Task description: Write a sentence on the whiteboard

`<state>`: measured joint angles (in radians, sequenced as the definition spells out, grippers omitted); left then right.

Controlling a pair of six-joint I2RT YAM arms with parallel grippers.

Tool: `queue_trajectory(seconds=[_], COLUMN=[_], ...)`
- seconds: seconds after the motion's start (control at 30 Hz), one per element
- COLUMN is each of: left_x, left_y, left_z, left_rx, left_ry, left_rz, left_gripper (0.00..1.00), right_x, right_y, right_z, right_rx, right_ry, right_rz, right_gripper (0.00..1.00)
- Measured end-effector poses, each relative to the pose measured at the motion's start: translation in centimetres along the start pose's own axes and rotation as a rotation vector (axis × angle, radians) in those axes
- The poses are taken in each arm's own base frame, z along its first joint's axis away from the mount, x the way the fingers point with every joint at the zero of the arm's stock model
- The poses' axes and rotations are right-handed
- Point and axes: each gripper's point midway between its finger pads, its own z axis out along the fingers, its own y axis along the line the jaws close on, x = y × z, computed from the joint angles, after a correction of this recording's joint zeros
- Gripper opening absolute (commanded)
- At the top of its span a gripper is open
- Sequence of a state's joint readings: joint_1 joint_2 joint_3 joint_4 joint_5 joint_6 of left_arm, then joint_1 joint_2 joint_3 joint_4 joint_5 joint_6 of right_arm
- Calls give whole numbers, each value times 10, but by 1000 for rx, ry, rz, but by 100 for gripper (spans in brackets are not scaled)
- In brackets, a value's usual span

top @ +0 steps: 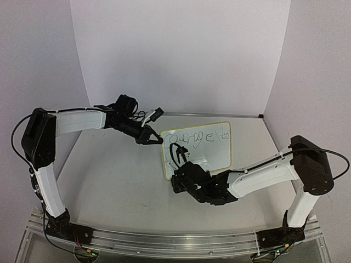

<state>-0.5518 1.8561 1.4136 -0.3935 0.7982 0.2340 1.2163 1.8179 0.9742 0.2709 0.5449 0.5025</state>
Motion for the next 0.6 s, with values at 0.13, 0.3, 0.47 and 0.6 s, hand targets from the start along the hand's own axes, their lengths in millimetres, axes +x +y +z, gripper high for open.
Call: queue_trajectory(seconds=[0.13,0.3,0.47,0.6], left_x=[0,0,0,0], left_y=[0,0,0,0], left_z=[0,0,0,0], left_rx=[0,0,0,0], left_ry=[0,0,0,0], left_rz=[0,0,0,1], left_gripper=[0,0,0,0], right_x=[0,-1,-2,-3], right_y=[0,0,0,-1], right_z=[0,0,0,0], right_rx=[-4,-7,-6,-5], right_ry=[-7,-15,-23,-33], right_rz=[6,12,16,19], right_gripper=[0,0,0,0])
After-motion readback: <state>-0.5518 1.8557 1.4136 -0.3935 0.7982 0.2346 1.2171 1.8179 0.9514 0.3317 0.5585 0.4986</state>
